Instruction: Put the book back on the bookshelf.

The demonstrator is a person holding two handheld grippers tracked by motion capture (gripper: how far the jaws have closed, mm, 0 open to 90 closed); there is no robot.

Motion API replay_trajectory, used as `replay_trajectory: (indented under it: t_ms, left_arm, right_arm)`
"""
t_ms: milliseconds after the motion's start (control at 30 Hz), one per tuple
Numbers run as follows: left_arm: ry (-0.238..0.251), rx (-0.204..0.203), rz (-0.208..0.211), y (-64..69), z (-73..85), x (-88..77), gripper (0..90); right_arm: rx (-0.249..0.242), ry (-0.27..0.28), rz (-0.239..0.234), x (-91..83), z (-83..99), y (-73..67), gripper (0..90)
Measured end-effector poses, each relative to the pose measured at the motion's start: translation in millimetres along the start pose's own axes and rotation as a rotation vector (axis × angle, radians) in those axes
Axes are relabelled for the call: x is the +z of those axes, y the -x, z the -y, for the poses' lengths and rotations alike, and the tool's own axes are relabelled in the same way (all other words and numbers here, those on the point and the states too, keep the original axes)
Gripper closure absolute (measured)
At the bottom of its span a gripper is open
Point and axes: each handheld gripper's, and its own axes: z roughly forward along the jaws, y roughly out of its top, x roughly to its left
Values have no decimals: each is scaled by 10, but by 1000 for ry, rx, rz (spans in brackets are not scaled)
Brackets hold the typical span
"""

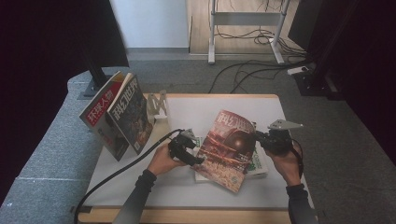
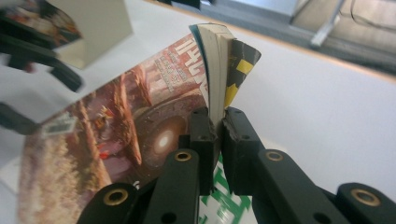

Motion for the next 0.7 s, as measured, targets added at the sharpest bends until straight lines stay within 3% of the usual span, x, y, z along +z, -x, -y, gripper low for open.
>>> replay_trajectory:
  t_ms: [133,200,333,433,533,700]
  left_arm:
    - [-8,14,38,-23,-47,24,231]
    - [-18,40,65,-21,-64,38,260]
    - [-6,76,136,-19,-66,39,392]
    - [-14,96,143,-15,-68,3,463]
    - [-14,108,160,0,-78,-55,548]
    - [2,87,197,13,-88,-139,644]
  right_arm:
    - [-59,39,-38,-98,-108,-75,823]
    - [-77,51,-55,-135,-151,-107,823]
    - [-109,78,-86,-192,-227,-168,823]
    - [-132,91,-101,-217,-265,-205,824]
    - [-136,105,-114,-240,-299,-223,830]
    - [-143,131,-138,-311,-384,-250,834]
